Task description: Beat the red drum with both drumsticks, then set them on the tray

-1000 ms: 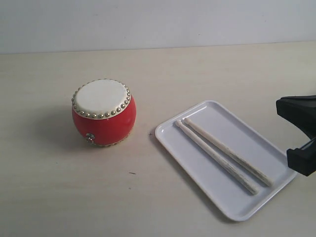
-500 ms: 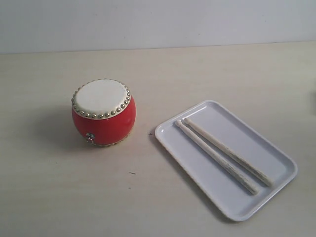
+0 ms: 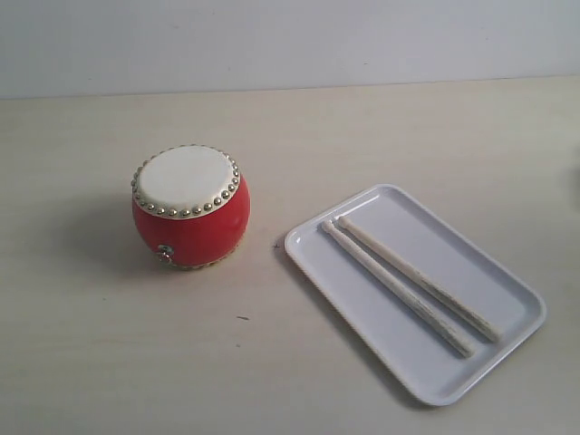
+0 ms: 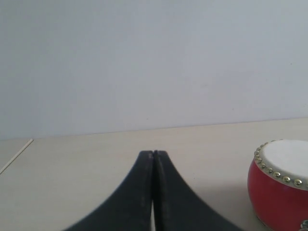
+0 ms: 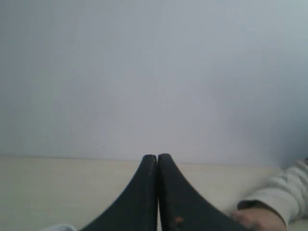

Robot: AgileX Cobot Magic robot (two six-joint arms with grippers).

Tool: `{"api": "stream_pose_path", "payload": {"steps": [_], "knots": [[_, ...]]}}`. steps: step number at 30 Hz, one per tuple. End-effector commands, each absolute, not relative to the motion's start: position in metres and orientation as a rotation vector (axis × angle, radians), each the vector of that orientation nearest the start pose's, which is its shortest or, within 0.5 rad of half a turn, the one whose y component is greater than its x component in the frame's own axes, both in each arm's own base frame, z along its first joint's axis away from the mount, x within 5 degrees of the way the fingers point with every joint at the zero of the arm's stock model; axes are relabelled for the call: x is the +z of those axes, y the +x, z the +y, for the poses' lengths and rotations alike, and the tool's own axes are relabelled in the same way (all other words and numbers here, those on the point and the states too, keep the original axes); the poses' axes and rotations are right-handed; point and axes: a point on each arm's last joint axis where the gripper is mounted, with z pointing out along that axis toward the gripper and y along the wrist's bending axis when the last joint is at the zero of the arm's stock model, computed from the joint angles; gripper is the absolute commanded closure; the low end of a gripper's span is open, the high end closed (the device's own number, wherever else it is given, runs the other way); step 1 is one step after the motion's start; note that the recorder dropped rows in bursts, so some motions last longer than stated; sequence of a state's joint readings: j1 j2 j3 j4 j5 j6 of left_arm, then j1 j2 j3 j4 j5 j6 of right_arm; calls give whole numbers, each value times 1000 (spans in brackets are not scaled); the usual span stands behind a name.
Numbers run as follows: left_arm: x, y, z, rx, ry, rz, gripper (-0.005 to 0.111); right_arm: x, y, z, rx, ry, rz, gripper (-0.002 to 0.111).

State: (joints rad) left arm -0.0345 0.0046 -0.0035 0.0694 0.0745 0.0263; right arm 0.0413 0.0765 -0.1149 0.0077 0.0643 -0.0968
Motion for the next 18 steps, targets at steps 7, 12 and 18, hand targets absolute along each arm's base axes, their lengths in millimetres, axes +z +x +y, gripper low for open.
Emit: {"api": "stream_pose_path", "payload": {"steps": [7, 12, 18], "knots": [[207, 56, -1, 52, 96, 1551, 107, 202, 56, 2, 37, -6, 1611, 108], [207, 56, -1, 52, 96, 1553, 107, 201, 56, 2, 29, -13, 1617, 108], [207, 56, -1, 52, 96, 1553, 107, 201, 56, 2, 45, 4, 1617, 108]]}}
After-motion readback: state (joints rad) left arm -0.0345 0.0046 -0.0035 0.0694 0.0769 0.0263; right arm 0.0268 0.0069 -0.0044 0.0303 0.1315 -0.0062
